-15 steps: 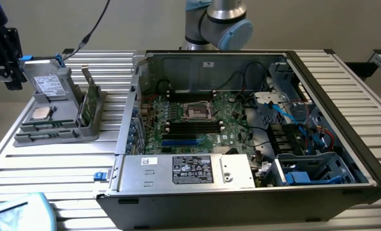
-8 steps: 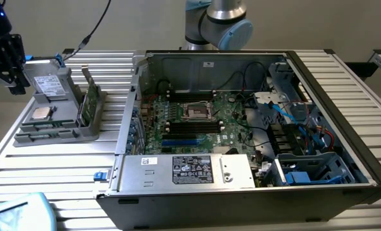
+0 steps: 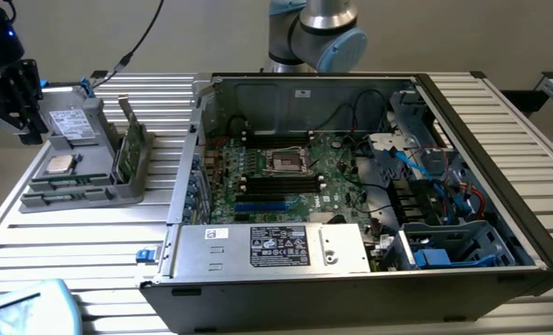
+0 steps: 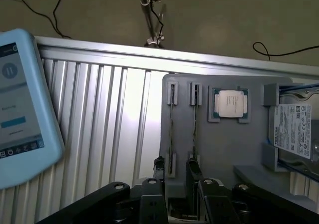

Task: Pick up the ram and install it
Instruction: 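Pick up the ram and move it above insertion slot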

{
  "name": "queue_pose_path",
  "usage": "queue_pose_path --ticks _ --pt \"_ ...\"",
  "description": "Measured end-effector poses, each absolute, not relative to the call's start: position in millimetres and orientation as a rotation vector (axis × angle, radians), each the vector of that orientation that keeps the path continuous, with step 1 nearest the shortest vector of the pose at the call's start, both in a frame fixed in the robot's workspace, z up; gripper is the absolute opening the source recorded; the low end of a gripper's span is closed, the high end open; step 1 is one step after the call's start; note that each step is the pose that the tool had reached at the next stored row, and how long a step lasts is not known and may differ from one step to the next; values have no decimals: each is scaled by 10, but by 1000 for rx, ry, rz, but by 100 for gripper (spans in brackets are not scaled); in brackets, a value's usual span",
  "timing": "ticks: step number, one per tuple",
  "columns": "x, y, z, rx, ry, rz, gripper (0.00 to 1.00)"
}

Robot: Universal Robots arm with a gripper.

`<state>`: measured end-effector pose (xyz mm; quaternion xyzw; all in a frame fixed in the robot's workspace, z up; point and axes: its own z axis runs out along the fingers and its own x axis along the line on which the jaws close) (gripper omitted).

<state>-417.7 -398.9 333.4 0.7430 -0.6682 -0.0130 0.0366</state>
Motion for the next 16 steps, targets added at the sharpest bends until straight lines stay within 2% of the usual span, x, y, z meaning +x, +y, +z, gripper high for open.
queue_pose_path --ticks 16 --pt "-4284 -4065 3125 2310 -2073 -35 31"
